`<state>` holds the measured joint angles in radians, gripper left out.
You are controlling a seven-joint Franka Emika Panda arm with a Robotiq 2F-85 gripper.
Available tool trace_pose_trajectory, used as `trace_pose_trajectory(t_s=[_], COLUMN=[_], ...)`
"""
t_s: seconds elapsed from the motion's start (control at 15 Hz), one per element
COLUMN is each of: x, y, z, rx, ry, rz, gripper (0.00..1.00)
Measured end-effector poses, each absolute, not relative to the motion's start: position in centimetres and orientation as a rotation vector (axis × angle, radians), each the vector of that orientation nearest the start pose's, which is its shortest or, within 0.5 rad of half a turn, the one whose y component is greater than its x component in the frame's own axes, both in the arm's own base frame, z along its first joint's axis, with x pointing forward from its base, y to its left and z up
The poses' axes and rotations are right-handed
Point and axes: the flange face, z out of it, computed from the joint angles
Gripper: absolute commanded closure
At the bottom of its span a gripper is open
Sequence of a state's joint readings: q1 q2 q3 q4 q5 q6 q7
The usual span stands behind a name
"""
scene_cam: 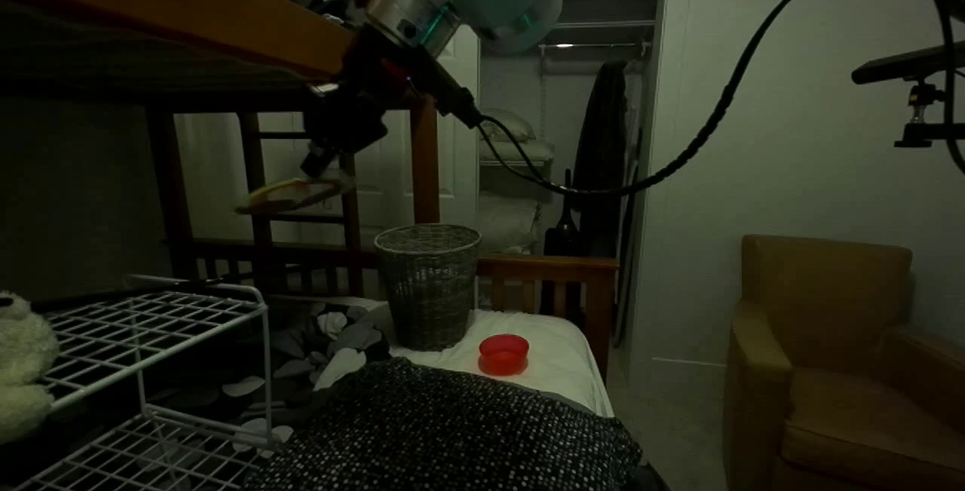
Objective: Remove the sunglasses from the top shelf of the shoe rack and put it in the orange bowl on the bed
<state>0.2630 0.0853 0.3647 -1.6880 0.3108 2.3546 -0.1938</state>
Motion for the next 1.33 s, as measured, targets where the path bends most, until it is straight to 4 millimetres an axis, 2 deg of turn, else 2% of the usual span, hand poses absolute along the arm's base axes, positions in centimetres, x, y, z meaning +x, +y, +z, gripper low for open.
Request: trace_pose_trajectory(t_s=[0.2,0.33,0.4,0.53,0.8,0.93,1.0,1.2,1.33], x=[51.9,51.4,51.0,49.9,49.6,50.9,51.9,54.8,56.3], y=[30.2,26.2,24.8,23.7,23.6,21.6,19.8,14.0,10.9], z=[59.5,58.4,58.0,57.8,57.8,56.6,55.6,51.5,48.4], rx=[-2.609,-2.677,-2.698,-2.713,-2.723,-2.777,-2.813,-2.913,-2.949], ry=[-0.680,-0.546,-0.499,-0.460,-0.436,-0.337,-0.271,-0.065,0.062], rz=[-0.700,-0.696,-0.693,-0.696,-0.696,-0.680,-0.665,-0.592,-0.522], gripper=[1.00,0.99,0.99,0.99,1.00,1.00,1.00,1.00,1.00])
